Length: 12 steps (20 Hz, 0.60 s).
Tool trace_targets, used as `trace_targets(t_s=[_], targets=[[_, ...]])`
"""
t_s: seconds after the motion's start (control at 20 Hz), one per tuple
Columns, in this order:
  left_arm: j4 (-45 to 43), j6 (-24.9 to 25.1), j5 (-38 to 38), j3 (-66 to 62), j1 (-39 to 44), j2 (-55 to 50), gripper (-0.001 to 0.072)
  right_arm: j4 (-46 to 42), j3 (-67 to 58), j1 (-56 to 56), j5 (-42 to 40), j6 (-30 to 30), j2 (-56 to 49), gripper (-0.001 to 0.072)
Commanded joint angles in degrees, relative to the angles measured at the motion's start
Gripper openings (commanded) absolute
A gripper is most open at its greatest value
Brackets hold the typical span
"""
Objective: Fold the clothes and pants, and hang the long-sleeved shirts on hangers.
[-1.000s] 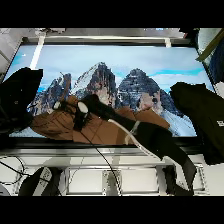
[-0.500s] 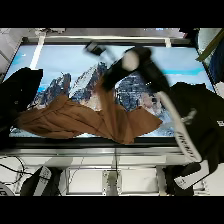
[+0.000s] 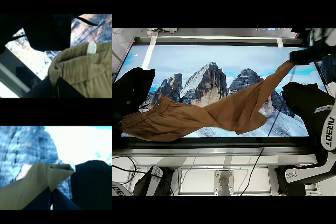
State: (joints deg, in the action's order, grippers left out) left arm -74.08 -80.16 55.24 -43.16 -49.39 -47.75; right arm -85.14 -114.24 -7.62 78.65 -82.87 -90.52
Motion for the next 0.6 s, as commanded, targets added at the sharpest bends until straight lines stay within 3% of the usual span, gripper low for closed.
trace_targets(t_s=[0.0, 0.2, 0.3, 0.4, 0.55], targets=[[0.0, -1.27, -0.2, -0.07, -0.26, 0.04, 0.0031, 5.11, 0.76, -6.1, -5.62, -5.18, -1.42, 0.0007], [1.2, -2.16, -0.2, -0.07, -0.24, 0.04, 0.0031, 11.65, 0.74, -3.72, -7.32, -4.85, -8.15, 0.0007], [0.57, -2.19, -0.2, -0.07, -0.44, 0.04, 0.0031, 17.73, 0.52, -2.34, -15.98, -5.44, -11.04, 0.0004], [-0.28, -2.21, -0.2, -0.07, -0.44, 0.04, 0.0031, 24.96, -0.33, -2.6, -26.38, -9.84, -12.9, 0.0003], [-0.33, -2.21, -0.24, -0.07, -0.44, 0.04, 0.0031, 27.02, -1.62, -3.85, -35.85, -15.58, -13.77, 0.0003]])
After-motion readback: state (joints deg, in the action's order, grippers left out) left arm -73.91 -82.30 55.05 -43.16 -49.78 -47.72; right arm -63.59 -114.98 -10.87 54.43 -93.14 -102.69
